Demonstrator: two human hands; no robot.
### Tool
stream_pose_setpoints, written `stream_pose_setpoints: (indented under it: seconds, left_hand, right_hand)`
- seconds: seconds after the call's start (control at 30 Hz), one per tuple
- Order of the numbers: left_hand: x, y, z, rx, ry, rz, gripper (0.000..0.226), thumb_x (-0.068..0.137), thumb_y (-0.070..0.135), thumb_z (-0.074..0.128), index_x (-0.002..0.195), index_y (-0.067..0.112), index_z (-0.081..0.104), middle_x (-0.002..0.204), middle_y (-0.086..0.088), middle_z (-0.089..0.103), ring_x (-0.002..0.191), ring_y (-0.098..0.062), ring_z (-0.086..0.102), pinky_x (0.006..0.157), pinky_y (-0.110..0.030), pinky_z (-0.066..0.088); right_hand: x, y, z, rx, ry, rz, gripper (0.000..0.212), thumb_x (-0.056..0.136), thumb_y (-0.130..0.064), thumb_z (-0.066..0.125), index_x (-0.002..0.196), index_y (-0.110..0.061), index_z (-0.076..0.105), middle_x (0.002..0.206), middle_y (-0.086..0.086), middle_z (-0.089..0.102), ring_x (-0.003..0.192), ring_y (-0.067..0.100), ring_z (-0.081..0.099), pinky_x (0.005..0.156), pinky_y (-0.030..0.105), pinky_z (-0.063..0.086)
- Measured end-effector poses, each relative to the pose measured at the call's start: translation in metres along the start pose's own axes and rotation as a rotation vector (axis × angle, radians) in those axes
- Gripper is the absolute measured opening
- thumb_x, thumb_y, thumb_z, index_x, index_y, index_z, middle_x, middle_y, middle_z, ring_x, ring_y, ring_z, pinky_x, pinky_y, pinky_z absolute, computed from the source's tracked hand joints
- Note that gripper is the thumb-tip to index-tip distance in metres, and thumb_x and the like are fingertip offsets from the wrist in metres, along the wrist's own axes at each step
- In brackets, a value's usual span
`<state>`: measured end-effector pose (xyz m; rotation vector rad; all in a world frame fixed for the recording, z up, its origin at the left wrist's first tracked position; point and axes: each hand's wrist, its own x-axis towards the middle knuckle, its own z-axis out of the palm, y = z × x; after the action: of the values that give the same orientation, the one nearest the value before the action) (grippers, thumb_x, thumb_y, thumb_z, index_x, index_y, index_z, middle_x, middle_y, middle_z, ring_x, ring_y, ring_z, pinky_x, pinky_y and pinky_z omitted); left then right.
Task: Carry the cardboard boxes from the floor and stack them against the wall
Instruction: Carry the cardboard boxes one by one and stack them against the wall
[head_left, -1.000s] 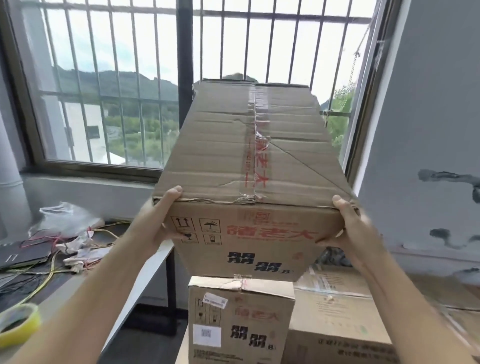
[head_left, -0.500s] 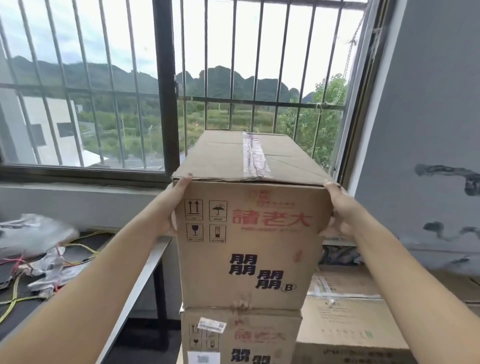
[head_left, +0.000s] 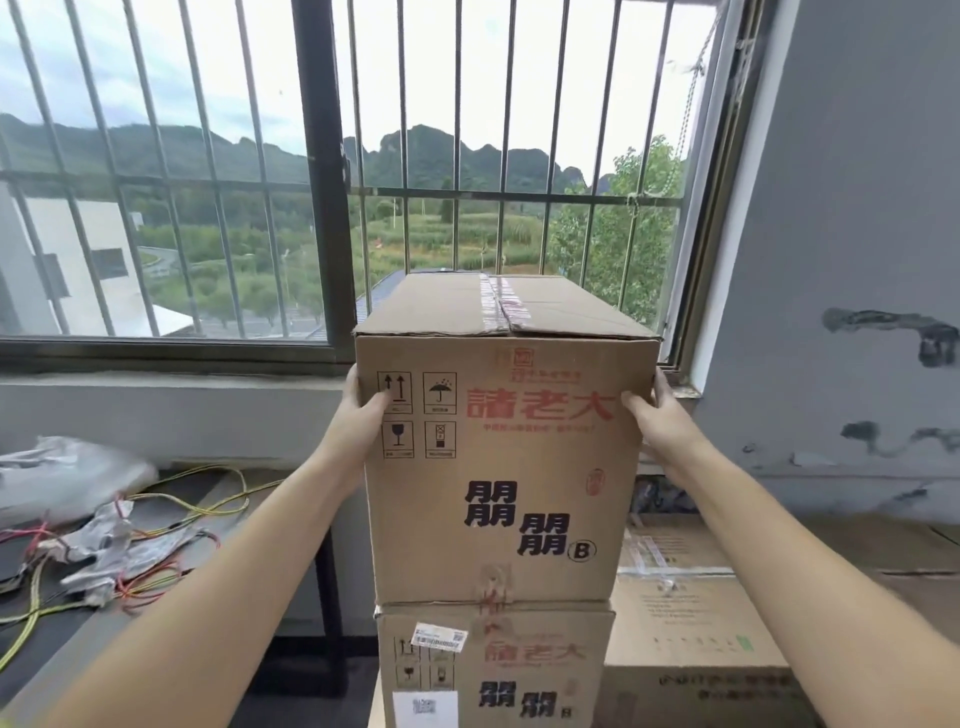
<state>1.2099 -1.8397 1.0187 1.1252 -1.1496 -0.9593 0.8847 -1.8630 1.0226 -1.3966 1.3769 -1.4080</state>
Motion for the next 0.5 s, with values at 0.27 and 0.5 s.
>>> stream_pose_setpoints:
  seconds: [0.27,0.5]
  left_hand:
    - [-0.058,-0.022,-0.006,0.070,0.025,0.148,0.045,0.097,0.011,0.045,0.138,0.028,0.041,0.134,0.003,0.052,0.123,-0.010,0.050,0.105,-0.039,0.041]
    - [-0.139,-0.084,-0.025,0.177,-0.211,0.169,0.041,0.097,0.014,0.046,0.126,0.042,0.047,0.112,0.006,0.067,0.109,-0.008,0.061,0.089,-0.027,0.050]
  right_hand:
    - [-0.079,0.019,-0.010,-0.157,0.051,-0.108,0.053,0.096,-0.035,0.052,0.144,-0.038,0.030,0.136,-0.016,0.045,0.117,-0.002,0.049,0.099,0.031,0.038]
    - [-0.220,0.085,-0.029,-0.171,0.070,-0.017,0.051,0.086,-0.046,0.051,0.136,-0.039,0.043,0.124,-0.015,0.061,0.115,0.004,0.058,0.096,0.033,0.047]
